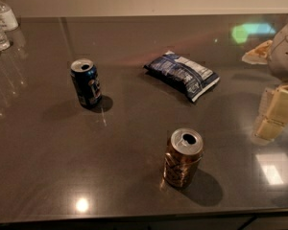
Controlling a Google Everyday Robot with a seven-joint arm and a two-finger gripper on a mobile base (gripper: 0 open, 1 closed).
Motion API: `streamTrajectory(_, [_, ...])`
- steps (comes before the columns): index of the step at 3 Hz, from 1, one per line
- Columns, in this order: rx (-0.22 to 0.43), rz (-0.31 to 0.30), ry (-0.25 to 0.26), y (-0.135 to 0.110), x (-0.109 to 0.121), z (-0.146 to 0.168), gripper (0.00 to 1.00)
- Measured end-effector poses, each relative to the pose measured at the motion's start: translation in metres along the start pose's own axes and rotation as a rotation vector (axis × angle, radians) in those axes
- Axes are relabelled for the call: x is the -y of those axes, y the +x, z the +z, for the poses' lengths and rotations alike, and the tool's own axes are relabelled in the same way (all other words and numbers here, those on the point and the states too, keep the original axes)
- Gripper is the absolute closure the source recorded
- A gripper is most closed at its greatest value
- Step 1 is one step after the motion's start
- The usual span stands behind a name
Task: Move orange can near pepsi can
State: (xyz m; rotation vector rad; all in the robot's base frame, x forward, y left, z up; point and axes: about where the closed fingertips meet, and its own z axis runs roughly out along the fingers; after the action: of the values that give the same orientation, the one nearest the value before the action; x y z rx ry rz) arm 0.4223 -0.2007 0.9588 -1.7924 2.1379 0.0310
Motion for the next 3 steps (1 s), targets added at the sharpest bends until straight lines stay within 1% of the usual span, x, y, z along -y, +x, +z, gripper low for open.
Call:
streamTrajectory(1, [0.084,-0.038,-0.080,-0.007,-0.021,0.020,0.00])
streamTrajectory(2, [0.168,-0.080,-0.161,-0.022,-0.047,0.042,0.00])
streamTrajectory(3, [0.242,-0.126,-0.218,-0.040,-0.069,0.060,0.00])
